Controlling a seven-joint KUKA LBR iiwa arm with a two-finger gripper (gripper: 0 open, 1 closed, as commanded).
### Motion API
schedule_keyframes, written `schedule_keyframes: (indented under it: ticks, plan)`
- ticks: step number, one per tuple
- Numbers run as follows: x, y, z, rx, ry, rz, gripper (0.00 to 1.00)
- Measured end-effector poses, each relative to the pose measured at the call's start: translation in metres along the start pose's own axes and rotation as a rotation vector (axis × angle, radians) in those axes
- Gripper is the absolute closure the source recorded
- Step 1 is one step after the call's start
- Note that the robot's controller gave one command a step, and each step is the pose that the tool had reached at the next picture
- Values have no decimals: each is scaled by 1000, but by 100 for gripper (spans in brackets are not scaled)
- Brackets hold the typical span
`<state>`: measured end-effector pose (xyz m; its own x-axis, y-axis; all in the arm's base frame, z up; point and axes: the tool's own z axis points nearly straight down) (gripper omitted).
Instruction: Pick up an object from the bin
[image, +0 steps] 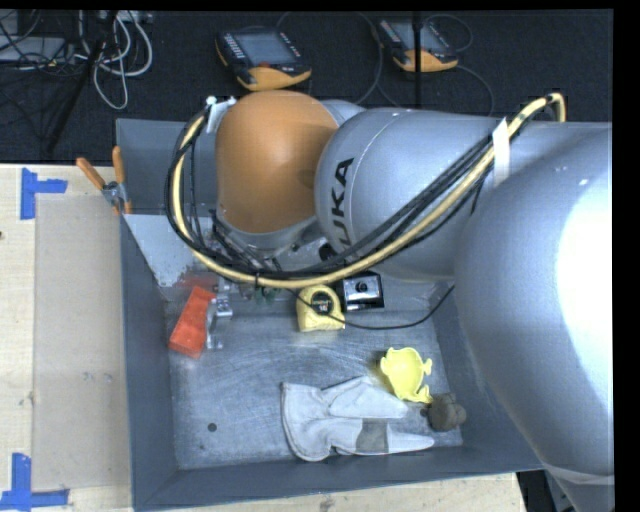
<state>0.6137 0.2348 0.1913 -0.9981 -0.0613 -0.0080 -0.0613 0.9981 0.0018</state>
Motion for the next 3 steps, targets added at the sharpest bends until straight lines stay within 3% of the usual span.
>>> schedule_keyframes:
  ticks: [1,2,3]
  plan:
    - [7,0,60,1,7,-176,0]
    - [-5,2,108,-5,-15,-14,100]
    - [-5,2,108,-5,-15,-14,100]
